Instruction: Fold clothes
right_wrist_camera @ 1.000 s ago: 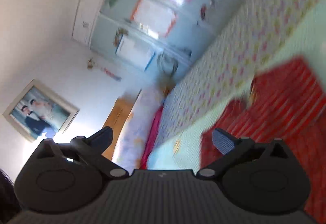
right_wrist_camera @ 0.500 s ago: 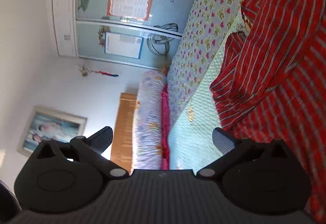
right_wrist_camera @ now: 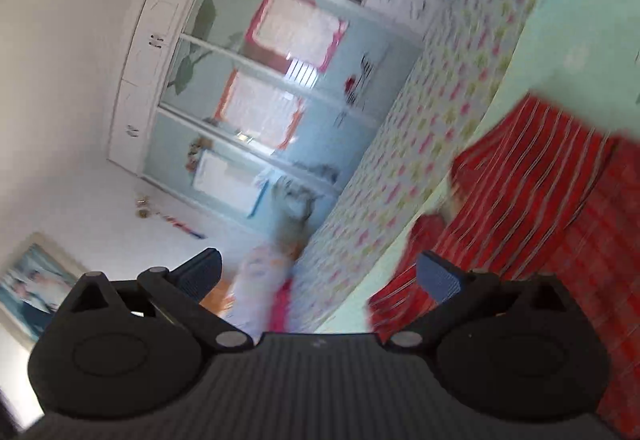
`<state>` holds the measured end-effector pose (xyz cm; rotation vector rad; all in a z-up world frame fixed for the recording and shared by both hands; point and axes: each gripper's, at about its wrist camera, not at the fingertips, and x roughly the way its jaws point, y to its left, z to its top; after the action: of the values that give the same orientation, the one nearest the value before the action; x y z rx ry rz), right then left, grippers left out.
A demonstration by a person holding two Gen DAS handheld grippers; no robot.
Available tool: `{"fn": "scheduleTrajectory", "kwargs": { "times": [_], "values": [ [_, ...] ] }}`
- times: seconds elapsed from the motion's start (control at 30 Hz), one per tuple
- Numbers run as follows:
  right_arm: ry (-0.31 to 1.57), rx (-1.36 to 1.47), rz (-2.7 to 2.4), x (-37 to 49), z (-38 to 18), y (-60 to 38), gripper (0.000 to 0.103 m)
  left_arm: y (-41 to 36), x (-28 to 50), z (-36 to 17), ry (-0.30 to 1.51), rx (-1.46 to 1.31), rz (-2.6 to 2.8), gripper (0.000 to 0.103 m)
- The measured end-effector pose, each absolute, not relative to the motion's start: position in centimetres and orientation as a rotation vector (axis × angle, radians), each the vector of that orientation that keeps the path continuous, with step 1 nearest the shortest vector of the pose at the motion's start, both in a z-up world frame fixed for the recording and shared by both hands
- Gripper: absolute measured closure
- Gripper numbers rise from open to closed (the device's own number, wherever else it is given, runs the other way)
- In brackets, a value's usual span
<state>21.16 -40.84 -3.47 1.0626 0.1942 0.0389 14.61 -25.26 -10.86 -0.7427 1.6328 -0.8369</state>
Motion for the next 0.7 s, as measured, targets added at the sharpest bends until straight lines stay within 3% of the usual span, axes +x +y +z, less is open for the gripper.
{"fn": "scheduleTrajectory", "kwargs": {
  "times": [0.1,0.27,0.5,0.7],
  "values": [
    [0.235,1.067,-0.042,20.9,-5.9,-41.7,0.000,-19.5,15.6,-8.6,1.668,-0.637,-0.680,0.017],
    [0.310,1.084,-0.104,20.8,-9.0,-42.5,0.000,-15.2,18.2,-3.2,1.530,-0.479,-0.557,0.017],
    [0.304,1.000,-0.138,21.7,-7.1,-46.0,0.000,-16.8,25.1,5.5,1.274,-0.173,-0.571,0.017],
    [0.271,0.924,-0.157,22.7,-4.2,-49.9,0.000,-21.1,28.7,7.4,1.069,0.018,-0.509,0.017]
  ]
}}
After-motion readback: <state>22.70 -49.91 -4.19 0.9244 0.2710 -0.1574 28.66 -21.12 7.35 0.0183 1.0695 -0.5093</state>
